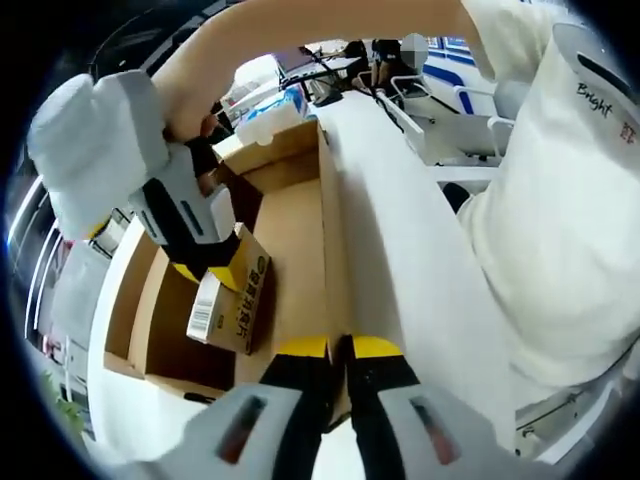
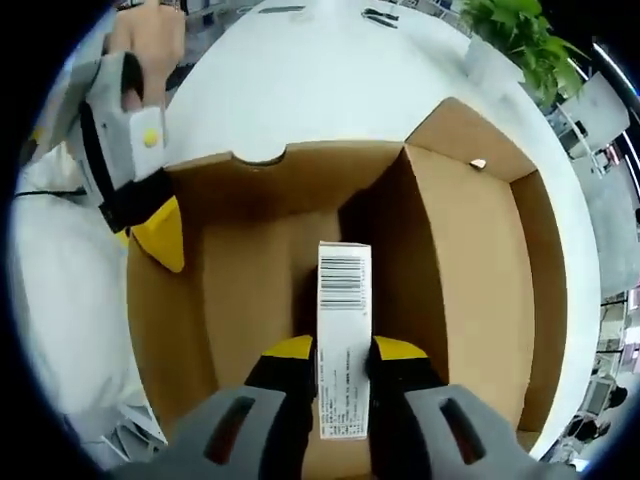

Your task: Operate the shoe box by opening the lid, removing the specified soft item, and placing it in the target area until the item is outside and the box remains undamaged.

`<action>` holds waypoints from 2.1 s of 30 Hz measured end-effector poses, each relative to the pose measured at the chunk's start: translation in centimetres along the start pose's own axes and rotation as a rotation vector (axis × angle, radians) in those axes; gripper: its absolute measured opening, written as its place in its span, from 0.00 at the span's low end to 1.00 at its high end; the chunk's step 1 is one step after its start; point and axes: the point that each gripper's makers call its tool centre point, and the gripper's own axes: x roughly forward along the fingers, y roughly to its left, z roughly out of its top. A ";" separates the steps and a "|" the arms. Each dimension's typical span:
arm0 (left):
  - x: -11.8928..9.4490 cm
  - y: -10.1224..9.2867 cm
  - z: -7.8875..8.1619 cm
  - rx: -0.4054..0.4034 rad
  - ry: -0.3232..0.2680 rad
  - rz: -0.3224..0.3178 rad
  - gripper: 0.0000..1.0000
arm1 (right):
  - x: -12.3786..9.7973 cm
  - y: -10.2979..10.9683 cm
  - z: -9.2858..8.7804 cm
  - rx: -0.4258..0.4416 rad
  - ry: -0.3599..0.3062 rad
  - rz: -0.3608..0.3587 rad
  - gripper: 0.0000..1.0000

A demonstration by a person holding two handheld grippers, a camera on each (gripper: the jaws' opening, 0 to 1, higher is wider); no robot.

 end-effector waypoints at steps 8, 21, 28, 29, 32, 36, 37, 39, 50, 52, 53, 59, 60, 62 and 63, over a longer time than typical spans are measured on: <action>-0.1 -0.3 0.2 0.007 -0.003 0.004 0.05 | 0.5 -0.1 -0.4 0.006 0.037 0.012 0.20; -0.1 -0.8 0.4 0.004 0.002 0.001 0.05 | 0.9 0.3 -0.4 -0.012 0.003 -0.029 0.20; -0.1 -0.9 0.4 0.008 0.010 0.001 0.05 | -0.5 0.9 -0.4 -0.183 -0.046 -0.006 0.20; -0.1 -0.9 0.4 0.009 0.006 0.004 0.05 | -1.0 1.3 -1.8 -0.197 0.030 0.016 0.20; -0.2 -0.7 0.3 0.010 0.003 0.003 0.05 | -1.4 0.6 -2.4 -0.207 0.070 -0.029 0.20; -0.2 -0.7 0.3 0.015 -0.002 0.003 0.05 | -2.8 2.1 -3.2 -0.188 0.098 -0.013 0.20; -0.2 -0.7 0.3 0.018 -0.003 0.004 0.05 | -3.2 2.8 -3.3 -0.192 0.104 0.014 0.20; -0.2 -0.5 0.3 0.014 0.000 0.006 0.05 | -3.8 3.5 -2.6 -0.181 0.069 0.030 0.20; -0.1 -0.3 0.2 0.005 0.011 0.000 0.05 | -5.4 3.5 -3.7 -0.155 0.049 0.053 0.20; -0.1 -0.3 0.2 0.004 0.008 -0.001 0.05 | -5.5 3.6 -4.1 -0.148 0.039 0.060 0.20; -0.1 -0.2 0.2 0.004 0.007 -0.002 0.05 | -5.6 3.5 -4.0 -0.150 0.025 0.056 0.20; 0.0 -0.3 0.3 -0.003 0.010 -0.010 0.04 | -6.6 1.9 -4.4 -0.135 0.006 0.043 0.20; 0.0 -0.4 0.3 -0.001 0.009 -0.009 0.04 | -6.8 2.1 -4.6 -0.135 0.006 0.033 0.20; 0.0 -0.4 0.3 -0.001 0.009 -0.009 0.04 | -7.0 1.8 -4.6 -0.129 -0.003 0.035 0.20; 0.0 -0.4 0.3 -0.001 0.010 -0.009 0.04 | -7.2 2.2 -4.7 -0.127 -0.006 0.038 0.20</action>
